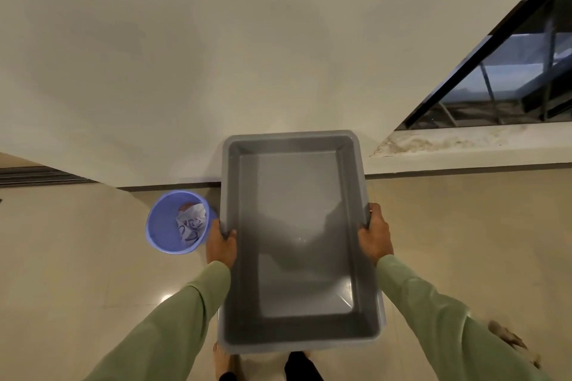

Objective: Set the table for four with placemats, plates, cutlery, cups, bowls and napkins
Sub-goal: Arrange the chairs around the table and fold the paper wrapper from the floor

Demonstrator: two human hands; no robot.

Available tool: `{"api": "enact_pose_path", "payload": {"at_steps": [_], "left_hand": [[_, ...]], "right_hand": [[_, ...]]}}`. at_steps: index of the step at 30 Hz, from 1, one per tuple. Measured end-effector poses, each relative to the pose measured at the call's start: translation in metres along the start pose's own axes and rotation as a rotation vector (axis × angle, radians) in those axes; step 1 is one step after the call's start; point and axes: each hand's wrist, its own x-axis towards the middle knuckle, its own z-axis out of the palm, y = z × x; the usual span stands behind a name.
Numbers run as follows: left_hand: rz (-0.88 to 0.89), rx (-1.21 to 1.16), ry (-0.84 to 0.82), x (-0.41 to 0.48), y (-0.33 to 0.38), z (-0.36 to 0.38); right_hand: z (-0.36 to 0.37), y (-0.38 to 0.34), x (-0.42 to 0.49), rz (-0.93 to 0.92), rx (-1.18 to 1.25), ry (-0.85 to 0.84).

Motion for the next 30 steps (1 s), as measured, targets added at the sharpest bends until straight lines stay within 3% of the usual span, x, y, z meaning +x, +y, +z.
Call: {"api": "enact_pose_path", "payload": {"at_steps": [10, 13, 17, 24, 30], "left_hand": [[-0.034, -0.021, -0.133, -0.007, 0.015, -0.023], [-0.053, -0.067, -0.097, -0.025, 0.027, -0.048], [-0.018, -0.128, -0.053, -0.071, 0.038, -0.099], [-0.016, -0.297, 0.074, -0.164, 0.034, -0.207], [0.053, -0.422, 0.246, -0.215, -0.014, -0.325]], "right_hand": [[-0.001, 0.0, 0.003, 0.003, -0.061, -0.063], [-0.003, -0.01, -0.012, -0.033, -0.18, 0.05], [-0.002, -0.054, -0.067, -0.207, -0.279, 0.159], [0.039, -0.166, -0.184, -0.54, -0.222, -0.026], [0.1, -0.265, -0.267, -0.796, -0.191, -0.179]]}}
